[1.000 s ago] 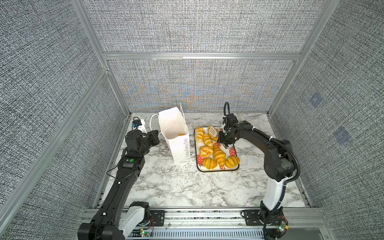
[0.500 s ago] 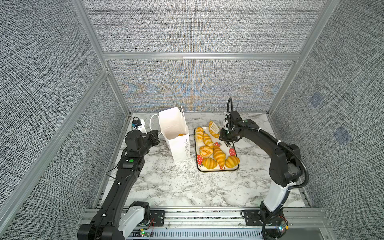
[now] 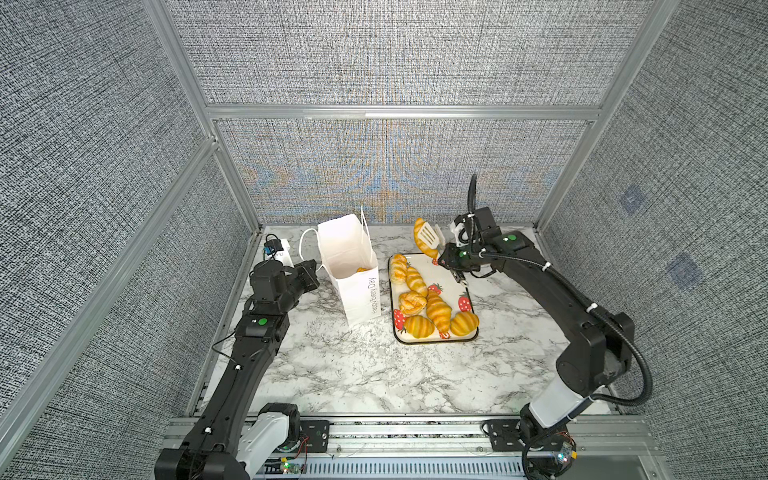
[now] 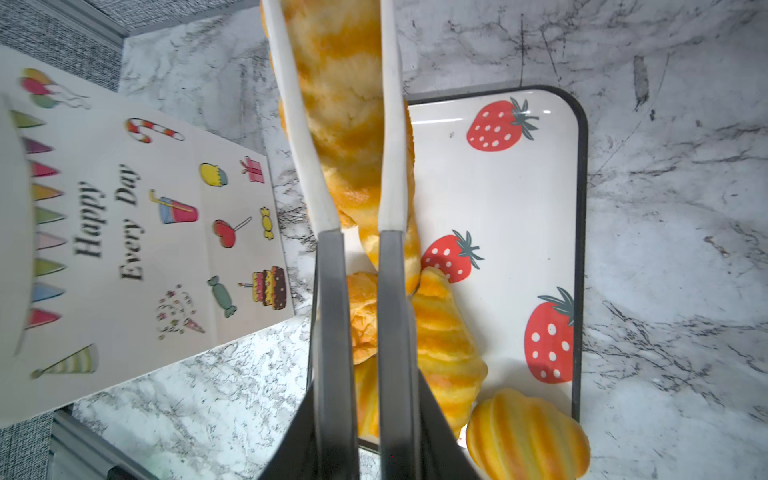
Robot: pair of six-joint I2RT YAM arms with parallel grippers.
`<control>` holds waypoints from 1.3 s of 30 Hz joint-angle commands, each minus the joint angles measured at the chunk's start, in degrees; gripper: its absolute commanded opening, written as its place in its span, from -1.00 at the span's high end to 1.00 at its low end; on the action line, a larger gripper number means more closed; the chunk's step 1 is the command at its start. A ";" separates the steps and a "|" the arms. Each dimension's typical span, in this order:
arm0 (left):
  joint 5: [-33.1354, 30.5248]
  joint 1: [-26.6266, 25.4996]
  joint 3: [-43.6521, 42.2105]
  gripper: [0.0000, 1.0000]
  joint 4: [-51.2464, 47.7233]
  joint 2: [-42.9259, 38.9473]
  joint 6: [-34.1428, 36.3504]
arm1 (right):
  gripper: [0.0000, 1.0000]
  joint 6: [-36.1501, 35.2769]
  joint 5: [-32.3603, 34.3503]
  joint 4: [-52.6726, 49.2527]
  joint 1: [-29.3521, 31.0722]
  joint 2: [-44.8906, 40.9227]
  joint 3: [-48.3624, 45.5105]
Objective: Place the fake bread into the paper bag
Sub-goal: 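Squeeze the tongs and lift the croissant off the tray, then carry the croissant with the right gripper over the bag opening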
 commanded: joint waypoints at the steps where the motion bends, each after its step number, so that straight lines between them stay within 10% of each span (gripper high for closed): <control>1: 0.43 0.03 0.36 1.00 -0.79 -0.15 -0.02 | 0.54 -0.06 0.03 0.81 1.47 -2.28 1.61; 39: 1.12 -0.05 -0.25 1.00 -0.62 -0.86 -0.54 | 0.54 -8.06 4.54 9.59 25.32 -8.07 11.80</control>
